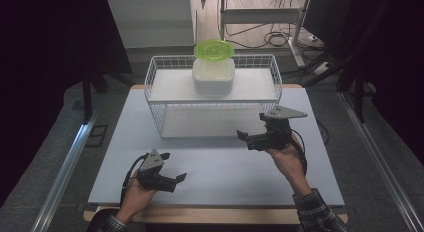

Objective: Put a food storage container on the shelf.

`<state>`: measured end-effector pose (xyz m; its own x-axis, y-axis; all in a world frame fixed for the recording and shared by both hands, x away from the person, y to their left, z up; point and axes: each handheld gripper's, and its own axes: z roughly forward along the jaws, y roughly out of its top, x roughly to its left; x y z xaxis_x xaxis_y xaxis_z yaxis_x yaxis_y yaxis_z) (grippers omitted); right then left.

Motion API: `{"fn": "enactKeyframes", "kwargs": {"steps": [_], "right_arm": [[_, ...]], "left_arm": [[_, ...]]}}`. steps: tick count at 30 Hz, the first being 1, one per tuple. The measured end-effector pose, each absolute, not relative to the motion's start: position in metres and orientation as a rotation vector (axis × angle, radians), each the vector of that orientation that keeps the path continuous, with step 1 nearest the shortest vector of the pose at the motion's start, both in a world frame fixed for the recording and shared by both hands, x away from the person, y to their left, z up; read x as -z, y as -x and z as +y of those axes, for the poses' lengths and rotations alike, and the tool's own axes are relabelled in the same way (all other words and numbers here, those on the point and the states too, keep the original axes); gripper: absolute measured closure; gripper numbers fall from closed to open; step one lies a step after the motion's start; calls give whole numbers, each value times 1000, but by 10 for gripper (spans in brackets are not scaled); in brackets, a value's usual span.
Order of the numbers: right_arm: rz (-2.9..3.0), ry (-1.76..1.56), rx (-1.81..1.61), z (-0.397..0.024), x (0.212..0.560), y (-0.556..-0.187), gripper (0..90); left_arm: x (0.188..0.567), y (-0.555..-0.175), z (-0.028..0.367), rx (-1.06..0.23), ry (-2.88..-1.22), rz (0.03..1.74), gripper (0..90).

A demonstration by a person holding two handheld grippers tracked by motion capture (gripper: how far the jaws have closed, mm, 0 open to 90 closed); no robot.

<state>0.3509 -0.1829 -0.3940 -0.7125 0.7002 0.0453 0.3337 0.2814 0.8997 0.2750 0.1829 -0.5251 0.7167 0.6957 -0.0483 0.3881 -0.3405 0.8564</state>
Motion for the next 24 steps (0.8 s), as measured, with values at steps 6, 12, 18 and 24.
{"fn": "enactKeyframes", "kwargs": {"steps": [6, 12, 18, 24], "right_arm": [[2204, -942, -1401, -180, 401, -347, 0], [2195, -949, -1410, -179, 406, -342, 0], [2210, -941, -1387, -178, 415, -337, 0], [2236, -940, -1359, -179, 426, -333, 0]], "left_arm": [[525, -275, 184, -420, -1971, 833, 44], [525, -275, 185, -433, -1975, 836, 41], [526, -275, 184, -435, -1976, 841, 40], [526, -276, 184, -435, -1982, 842, 40]]}}
